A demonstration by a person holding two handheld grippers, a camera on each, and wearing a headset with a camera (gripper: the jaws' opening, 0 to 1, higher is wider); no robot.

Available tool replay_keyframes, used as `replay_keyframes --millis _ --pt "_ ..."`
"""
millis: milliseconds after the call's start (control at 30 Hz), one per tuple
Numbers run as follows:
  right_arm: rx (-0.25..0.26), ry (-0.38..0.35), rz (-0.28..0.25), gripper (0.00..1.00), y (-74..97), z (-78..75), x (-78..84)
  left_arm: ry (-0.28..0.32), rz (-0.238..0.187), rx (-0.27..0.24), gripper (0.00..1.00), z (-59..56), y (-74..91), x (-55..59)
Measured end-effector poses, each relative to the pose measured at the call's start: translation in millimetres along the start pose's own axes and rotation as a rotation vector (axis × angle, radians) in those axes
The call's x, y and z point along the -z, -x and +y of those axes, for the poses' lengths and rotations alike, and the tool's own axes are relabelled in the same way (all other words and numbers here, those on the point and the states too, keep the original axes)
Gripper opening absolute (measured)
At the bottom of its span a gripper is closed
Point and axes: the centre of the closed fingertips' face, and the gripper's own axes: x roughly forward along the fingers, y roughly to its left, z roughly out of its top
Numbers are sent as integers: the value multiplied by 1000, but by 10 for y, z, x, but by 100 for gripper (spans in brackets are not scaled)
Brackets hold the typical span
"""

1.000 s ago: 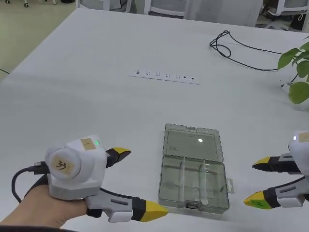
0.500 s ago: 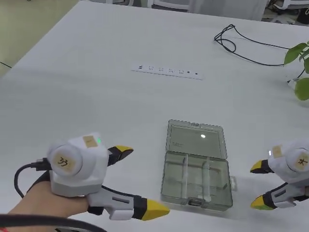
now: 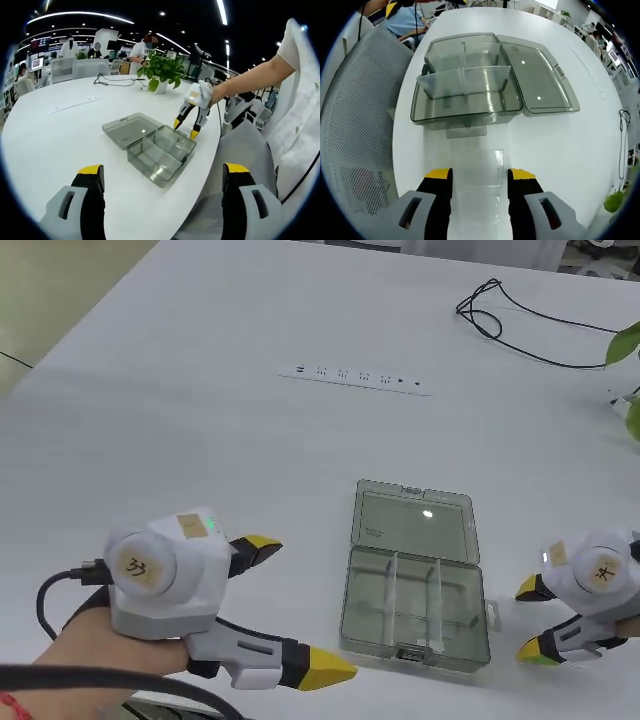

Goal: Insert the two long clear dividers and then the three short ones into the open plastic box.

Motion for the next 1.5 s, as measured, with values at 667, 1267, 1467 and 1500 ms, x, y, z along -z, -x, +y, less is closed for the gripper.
replay_keyframes --millis 667,1267,1467,1500 --pt "26 -3 -5 33 29 -3 -16 0 0 7 100 -12 1 2" --pt "132 -20 -81 33 425 16 -123 -9 -15 21 98 -53 -7 -105" --pt "183 -4 -112 33 658 48 -262 9 -35 42 95 -97 -46 -224" --pt "190 -1 -119 33 698 55 -293 18 -43 45 95 -105 -51 -251"
